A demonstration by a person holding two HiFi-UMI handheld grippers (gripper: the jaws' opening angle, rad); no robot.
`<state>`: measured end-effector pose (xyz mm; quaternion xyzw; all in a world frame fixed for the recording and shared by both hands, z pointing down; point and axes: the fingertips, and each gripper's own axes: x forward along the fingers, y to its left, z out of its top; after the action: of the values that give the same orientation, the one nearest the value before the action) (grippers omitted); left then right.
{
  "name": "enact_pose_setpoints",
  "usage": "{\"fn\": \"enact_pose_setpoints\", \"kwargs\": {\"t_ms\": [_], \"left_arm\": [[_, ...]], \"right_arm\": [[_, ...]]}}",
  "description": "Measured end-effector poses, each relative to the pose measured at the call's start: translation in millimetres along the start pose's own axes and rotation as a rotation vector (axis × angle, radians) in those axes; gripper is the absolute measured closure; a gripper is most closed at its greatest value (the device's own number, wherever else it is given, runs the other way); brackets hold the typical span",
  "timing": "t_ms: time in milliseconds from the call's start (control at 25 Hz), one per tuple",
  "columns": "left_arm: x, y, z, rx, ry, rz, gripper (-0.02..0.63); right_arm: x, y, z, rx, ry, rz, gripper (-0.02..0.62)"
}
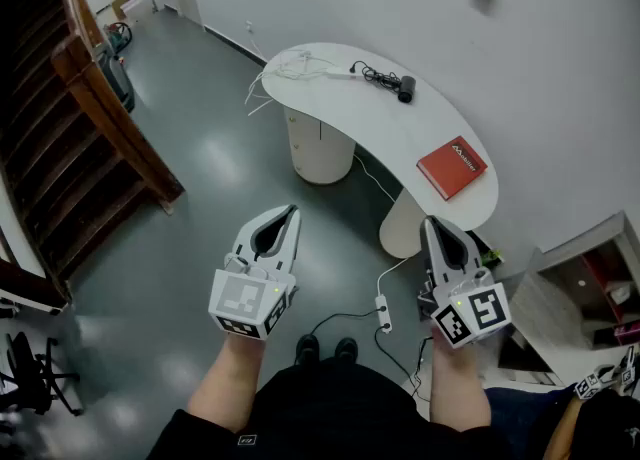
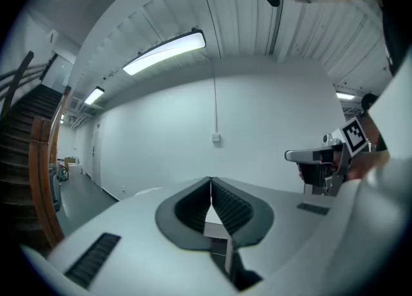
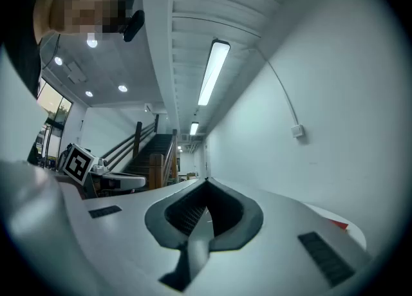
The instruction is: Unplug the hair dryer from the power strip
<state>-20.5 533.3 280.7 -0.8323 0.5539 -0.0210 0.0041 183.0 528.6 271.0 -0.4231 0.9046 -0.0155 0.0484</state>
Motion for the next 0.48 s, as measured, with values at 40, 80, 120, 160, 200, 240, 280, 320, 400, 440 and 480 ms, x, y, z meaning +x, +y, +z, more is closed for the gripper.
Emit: {"fn": "enact_pose_setpoints", "kwargs": {"t_ms": [40, 80, 120, 160, 200, 240, 280, 320, 400, 440, 480], "left_arm": [[0.3, -0.8, 0.0, 0.001, 0.001, 0.0, 0.592], [0.7, -1.6, 0.0, 0.002, 0.001, 0.0, 0.592], [1.1, -2.4, 0.1, 0.002, 0.001, -0.001, 0.592], [1.5, -3.1, 0.3, 0.003, 0.001, 0.0, 0.592], [1.9, -3.7, 0.3, 0.003, 0.001, 0.001, 0.592], [2.3, -4.1, 0.2, 0.003, 0.001, 0.002, 0.592], [2.7, -4.5, -0.2, 0.002, 0.002, 0.005, 0.592], [3.1, -4.8, -0.9, 0.001, 0.004, 0.008, 0.592], [4.6, -6.0, -2.7, -0.004, 0.008, 0.016, 0.592], [5.7, -7.1, -3.6, -0.006, 0.011, 0.019, 0.592], [7.0, -8.4, -4.2, -0.008, 0.013, 0.023, 0.592]], "right_arm": [[-0.2, -0.5, -0.1, -0.001, 0.002, 0.001, 0.561], [-0.3, -1.1, -0.1, -0.001, 0.003, 0.002, 0.561], [-0.6, -1.8, -0.3, -0.002, 0.005, 0.003, 0.561], [-0.9, -2.6, -0.6, -0.002, 0.006, 0.004, 0.561], [-1.3, -3.4, -1.0, -0.003, 0.008, 0.005, 0.561], [-1.8, -4.2, -1.7, -0.003, 0.01, 0.007, 0.561], [-2.3, -4.9, -2.4, -0.001, 0.013, 0.01, 0.561], [-2.8, -5.9, -3.0, 0.004, 0.016, 0.014, 0.561], [-4.2, -8.2, -3.2, 0.02, 0.02, 0.027, 0.561], [-4.9, -8.9, -2.5, 0.029, 0.02, 0.039, 0.561], [-5.7, -9.1, -1.2, 0.034, 0.018, 0.054, 0.561]]}}
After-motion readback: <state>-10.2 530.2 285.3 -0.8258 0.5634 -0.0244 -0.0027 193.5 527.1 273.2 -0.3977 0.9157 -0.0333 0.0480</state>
